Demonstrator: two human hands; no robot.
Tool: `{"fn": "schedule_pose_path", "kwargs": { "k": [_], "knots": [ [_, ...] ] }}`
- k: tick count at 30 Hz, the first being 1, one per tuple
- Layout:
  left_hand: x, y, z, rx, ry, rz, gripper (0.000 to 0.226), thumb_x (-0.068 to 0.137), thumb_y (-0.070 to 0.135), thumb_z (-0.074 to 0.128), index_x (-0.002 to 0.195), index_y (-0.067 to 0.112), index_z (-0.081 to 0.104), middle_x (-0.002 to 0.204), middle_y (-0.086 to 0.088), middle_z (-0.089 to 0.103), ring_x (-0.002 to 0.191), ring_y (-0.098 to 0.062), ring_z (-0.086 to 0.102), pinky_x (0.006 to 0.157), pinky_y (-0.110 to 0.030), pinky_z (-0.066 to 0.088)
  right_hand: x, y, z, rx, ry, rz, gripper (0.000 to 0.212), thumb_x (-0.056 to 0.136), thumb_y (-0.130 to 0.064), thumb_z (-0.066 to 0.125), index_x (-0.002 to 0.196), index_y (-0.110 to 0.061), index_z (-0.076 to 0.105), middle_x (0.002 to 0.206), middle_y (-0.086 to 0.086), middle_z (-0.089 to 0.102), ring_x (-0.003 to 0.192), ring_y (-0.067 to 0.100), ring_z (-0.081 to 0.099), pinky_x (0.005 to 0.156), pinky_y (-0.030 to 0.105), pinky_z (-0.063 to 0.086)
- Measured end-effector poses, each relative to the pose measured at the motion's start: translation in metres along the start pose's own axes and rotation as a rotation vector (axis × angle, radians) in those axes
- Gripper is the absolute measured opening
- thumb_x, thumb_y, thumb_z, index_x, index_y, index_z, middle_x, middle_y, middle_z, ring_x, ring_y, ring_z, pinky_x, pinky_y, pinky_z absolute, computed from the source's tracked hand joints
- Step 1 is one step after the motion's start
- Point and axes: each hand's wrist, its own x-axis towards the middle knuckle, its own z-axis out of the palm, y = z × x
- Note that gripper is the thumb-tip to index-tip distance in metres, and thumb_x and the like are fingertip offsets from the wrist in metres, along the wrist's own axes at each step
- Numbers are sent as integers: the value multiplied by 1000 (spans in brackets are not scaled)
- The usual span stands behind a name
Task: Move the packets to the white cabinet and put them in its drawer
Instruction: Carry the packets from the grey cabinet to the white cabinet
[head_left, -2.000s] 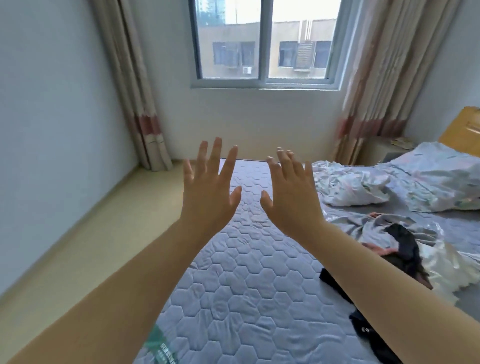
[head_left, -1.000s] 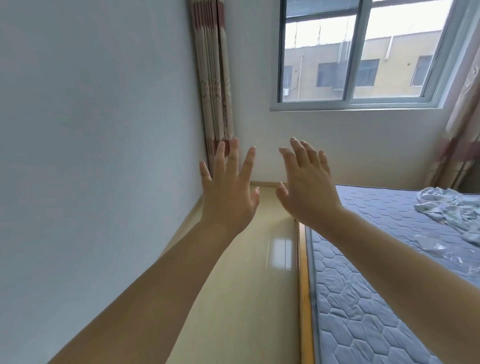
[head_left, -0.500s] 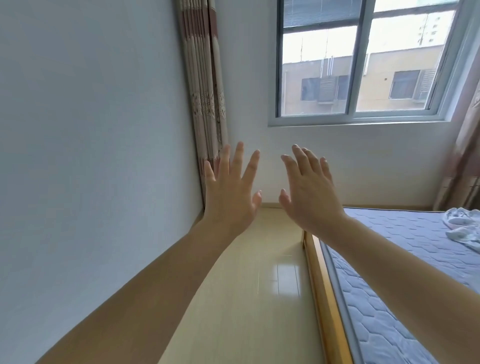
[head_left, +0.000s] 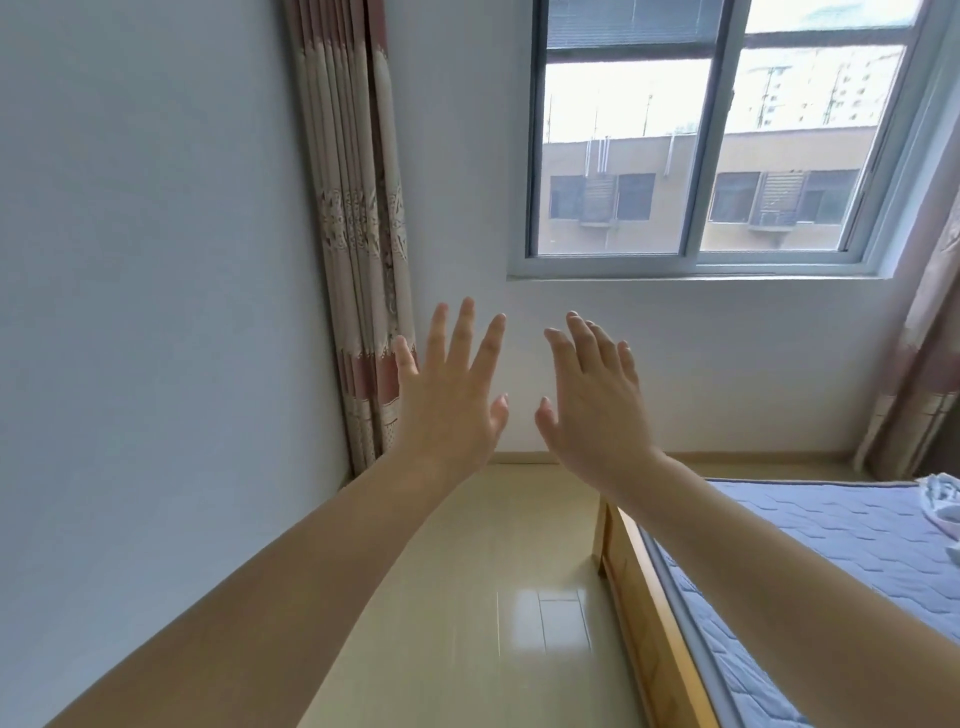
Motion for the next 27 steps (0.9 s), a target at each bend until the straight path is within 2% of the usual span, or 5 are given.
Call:
{"fn": "schedule_pose_path", "kwargs": {
  "k": [11,15,17,22,27],
  "knots": [
    [274,-115,205,-54,19,162,68,92,46,43,151,21,20,158,-13,19,146,-35,16,108,-65,20,257,53,201,-93,33,156,68,86,-34,63,144,-13,34,154,12,28,143,31,25,115,46,13],
    [358,-104,290,-146,-29,192,67,89,52,25,149,22,23,157,-12,23,144,-35,21,106,-65,22,313,117,268,-156,38,213,70,76,-31,73,136,-9,45,145,17,42,134,36,40,109,52,29],
    [399,-91,333,-172,-53,215,67,90,51,31,151,22,23,158,-11,20,146,-34,18,108,-64,18,338,154,302,-177,43,240,70,75,-29,74,135,-8,45,143,17,43,132,36,42,108,53,32],
    [518,-45,437,-179,-59,275,74,95,53,35,153,28,-4,161,-5,-13,147,-27,-13,113,-58,-4,410,260,382,-214,52,290,70,76,-24,71,137,-6,43,145,18,39,134,36,37,108,55,30],
    [645,6,517,-202,-11,346,74,86,53,36,150,24,15,160,-11,14,147,-33,12,110,-63,11,497,371,447,-253,53,314,72,69,-23,76,132,-5,48,140,19,46,130,37,44,103,57,36]
  ]
}}
